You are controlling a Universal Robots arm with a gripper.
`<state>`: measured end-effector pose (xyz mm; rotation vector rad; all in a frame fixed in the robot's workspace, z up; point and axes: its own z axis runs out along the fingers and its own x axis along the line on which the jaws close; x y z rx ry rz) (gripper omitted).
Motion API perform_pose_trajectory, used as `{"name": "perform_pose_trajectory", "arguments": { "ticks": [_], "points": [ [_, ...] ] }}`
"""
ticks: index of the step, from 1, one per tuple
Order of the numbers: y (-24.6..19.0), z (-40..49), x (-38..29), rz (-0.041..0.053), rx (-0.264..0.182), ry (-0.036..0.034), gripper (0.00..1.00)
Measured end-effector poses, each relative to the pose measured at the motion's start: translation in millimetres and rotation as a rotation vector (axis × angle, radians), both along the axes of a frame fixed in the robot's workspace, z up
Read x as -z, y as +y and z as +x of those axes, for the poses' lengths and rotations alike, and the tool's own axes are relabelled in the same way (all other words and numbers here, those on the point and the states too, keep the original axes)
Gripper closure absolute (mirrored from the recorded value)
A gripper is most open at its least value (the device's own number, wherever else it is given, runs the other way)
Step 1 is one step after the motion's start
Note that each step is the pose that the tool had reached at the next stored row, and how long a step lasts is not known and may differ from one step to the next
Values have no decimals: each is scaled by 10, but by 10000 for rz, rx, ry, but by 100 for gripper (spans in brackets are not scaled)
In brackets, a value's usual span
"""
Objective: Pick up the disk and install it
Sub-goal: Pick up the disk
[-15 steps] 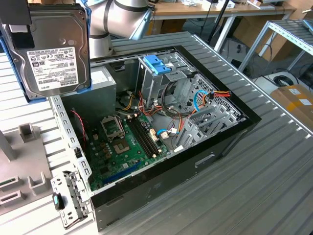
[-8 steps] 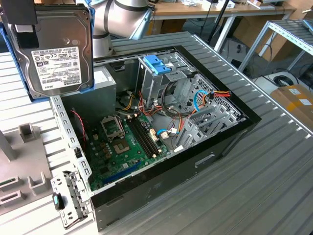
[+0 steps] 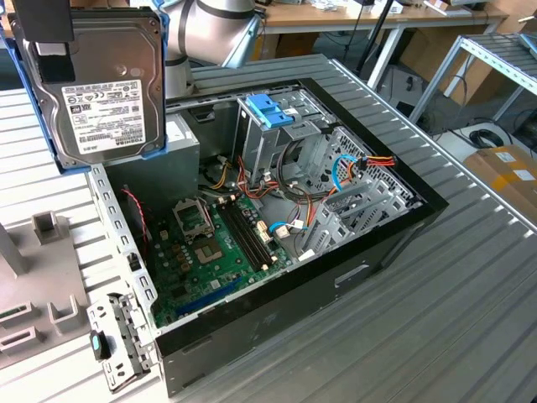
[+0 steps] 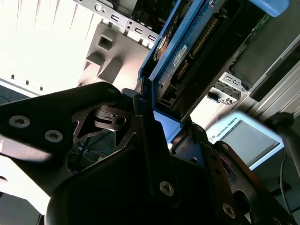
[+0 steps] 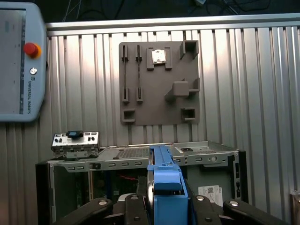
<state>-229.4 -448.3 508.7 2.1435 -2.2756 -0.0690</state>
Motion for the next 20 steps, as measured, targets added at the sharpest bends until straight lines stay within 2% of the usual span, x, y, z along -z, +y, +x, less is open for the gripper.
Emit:
{"name": "perform_pose_trajectory", "arguments": {
  "ticks": [20],
  "points": [
    [0,123,11,-20,0,0,63]
  ]
}}
